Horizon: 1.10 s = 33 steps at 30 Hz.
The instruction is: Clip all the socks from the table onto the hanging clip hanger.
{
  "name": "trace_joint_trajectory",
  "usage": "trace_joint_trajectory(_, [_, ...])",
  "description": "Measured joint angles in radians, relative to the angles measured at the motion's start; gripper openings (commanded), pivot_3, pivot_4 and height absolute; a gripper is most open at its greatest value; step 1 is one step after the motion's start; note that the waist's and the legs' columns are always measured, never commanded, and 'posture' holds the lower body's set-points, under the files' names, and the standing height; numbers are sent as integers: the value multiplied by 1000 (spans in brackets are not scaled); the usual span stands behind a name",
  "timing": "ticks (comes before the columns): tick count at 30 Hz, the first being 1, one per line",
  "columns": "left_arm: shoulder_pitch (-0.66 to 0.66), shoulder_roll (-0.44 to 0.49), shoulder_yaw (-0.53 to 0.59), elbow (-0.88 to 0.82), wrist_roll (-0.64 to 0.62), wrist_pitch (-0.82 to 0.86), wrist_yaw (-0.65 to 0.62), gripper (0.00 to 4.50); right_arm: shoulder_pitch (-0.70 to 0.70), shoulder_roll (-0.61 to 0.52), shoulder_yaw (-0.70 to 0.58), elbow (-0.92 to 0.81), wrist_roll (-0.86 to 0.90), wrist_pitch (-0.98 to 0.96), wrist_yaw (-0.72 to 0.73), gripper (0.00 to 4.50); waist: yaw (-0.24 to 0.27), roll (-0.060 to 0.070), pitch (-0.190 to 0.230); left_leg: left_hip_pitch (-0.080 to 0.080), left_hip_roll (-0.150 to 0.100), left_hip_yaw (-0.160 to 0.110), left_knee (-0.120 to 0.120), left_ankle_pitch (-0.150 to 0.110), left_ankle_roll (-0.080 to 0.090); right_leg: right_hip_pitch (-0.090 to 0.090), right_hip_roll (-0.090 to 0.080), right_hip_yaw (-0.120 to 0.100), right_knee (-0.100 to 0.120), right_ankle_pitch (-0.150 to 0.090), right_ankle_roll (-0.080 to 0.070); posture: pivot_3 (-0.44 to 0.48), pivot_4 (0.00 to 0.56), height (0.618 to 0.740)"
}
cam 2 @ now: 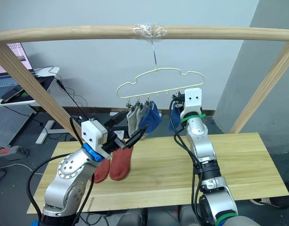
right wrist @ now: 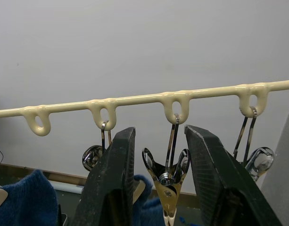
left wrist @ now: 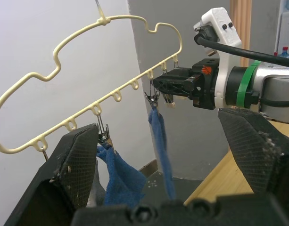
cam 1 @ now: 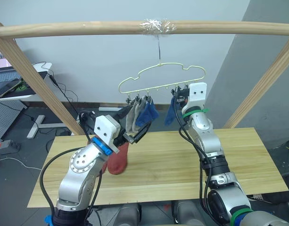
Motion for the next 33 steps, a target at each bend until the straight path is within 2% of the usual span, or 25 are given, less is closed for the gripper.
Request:
trace_joint_trajectory(14, [0, 21, -8, 0, 2, -2, 0, 4500, -2, 6, -10, 21, 9, -1, 0, 1712, 0, 0, 0, 0, 0, 0, 0, 0, 0, 0, 0, 0, 0, 0, 0, 65, 108, 740])
trace_joint_trajectory(21, [-1, 21, -8, 0, 2, -3, 0, 4500, -6, 6, -11, 29, 11, -1, 2, 84, 0, 0, 0, 0, 0, 0, 0, 0, 0, 0, 0, 0, 0, 0, 0, 66, 111, 740])
trace_joint_trajectory(31, [0, 21, -9, 2, 14, 1, 7, 4500, -18, -15, -29, 32, 26, 4, 27, 37, 0, 0, 0, 0, 0, 0, 0, 0, 0, 0, 0, 0, 0, 0, 0, 52, 124, 740])
trace_joint_trajectory(33, [5, 38, -14, 37, 52, 39, 38, 4500, -40, -33, -41, 30, 71, 77, 71, 37, -1, 0, 0, 2, 0, 0, 0, 0, 0, 1, 0, 0, 1, 0, 0, 47, 126, 740])
